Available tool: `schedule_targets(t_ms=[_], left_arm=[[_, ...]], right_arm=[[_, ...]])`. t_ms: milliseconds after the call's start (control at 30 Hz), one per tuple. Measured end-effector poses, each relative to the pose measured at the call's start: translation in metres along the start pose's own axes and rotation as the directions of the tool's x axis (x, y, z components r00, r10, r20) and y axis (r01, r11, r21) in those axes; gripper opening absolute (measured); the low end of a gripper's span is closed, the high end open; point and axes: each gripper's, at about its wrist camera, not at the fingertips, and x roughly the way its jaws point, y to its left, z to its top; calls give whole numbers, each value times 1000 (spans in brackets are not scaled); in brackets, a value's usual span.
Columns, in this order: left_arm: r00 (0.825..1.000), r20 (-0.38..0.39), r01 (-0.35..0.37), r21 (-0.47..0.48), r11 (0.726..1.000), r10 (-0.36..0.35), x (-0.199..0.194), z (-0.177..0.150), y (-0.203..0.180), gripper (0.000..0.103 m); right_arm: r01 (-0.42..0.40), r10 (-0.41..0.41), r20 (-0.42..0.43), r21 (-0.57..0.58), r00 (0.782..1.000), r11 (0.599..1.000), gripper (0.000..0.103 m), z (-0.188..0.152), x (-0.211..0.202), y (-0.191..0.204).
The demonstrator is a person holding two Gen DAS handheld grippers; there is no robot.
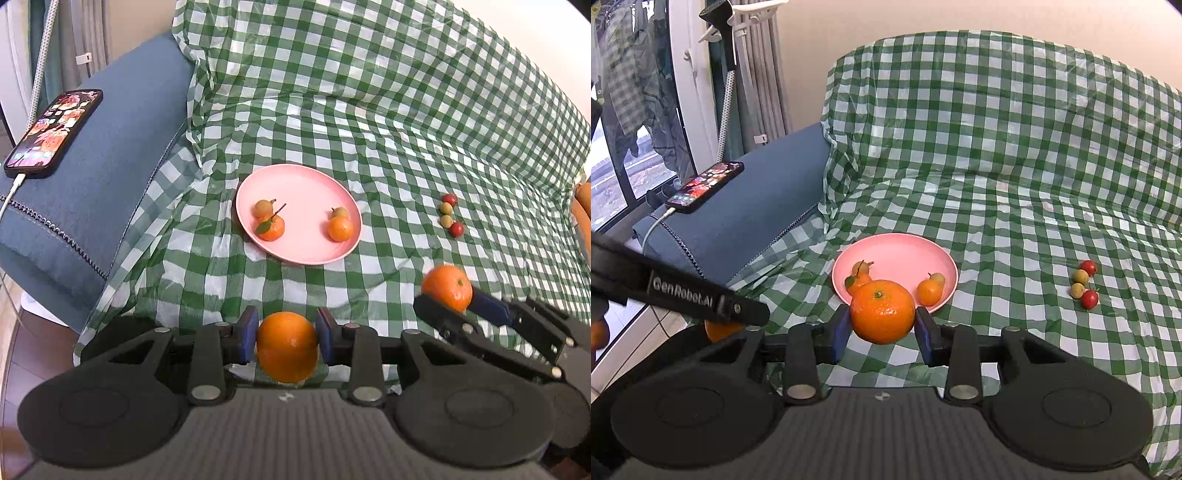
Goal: Organize fruits
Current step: 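Carry both held oranges over the pink plate and lower them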
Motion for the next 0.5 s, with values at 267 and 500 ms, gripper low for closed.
schedule_targets(t_ms=[267,500], left_arm=[[1000,15,2,-6,1000,-2,15,26,4,38],[1000,12,14,-15,1000,-14,35,50,7,38]], right_arm=[[10,-10,-44,1,999,1000,39,0,25,-4],[13,-14,-59,-11,998,1000,39,10,54,-2]])
